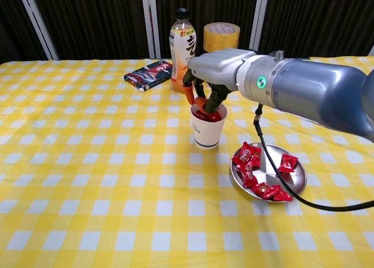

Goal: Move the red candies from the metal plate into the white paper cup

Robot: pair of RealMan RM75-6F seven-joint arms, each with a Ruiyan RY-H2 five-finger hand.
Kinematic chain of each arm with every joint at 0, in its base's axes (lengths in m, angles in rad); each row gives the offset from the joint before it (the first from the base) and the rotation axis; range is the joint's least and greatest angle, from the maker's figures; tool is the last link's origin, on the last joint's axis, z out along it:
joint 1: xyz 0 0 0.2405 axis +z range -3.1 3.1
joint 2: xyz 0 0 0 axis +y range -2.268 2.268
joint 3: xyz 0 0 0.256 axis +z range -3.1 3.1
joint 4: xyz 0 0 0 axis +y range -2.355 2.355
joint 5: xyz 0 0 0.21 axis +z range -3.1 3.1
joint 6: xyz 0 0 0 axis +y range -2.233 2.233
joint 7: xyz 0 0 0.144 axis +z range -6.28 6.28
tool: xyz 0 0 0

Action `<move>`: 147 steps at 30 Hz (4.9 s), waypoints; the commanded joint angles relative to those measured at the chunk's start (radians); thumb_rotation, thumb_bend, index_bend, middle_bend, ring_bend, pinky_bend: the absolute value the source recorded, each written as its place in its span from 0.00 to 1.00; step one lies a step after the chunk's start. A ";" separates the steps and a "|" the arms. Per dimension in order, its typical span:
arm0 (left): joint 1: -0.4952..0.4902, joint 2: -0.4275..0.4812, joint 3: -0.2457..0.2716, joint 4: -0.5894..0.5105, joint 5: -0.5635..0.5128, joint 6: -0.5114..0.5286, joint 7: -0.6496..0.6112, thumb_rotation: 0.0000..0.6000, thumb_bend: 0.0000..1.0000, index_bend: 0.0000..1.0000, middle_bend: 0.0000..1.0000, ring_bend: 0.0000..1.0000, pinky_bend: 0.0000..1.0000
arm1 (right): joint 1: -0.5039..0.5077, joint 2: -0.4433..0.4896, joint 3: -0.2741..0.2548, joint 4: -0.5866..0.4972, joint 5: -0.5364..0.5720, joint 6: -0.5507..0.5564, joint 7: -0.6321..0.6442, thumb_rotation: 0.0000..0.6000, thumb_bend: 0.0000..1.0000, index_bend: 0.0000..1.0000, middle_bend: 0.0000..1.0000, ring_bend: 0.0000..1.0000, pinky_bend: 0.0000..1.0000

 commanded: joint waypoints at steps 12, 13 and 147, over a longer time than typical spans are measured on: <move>0.001 0.001 -0.002 0.003 -0.002 0.003 -0.009 1.00 0.06 0.00 0.00 0.00 0.00 | -0.012 0.023 -0.018 -0.044 -0.076 0.063 0.019 1.00 0.58 0.31 0.42 0.88 0.99; 0.001 0.000 -0.002 0.004 -0.002 0.004 -0.010 1.00 0.06 0.00 0.00 0.00 0.00 | -0.016 0.032 -0.019 -0.062 -0.089 0.075 0.019 1.00 0.57 0.29 0.41 0.88 0.99; 0.011 -0.011 0.000 0.003 0.004 0.024 0.024 1.00 0.06 0.01 0.00 0.00 0.00 | -0.258 0.213 -0.015 -0.288 -0.192 0.112 -0.016 1.00 0.51 0.58 0.83 0.94 1.00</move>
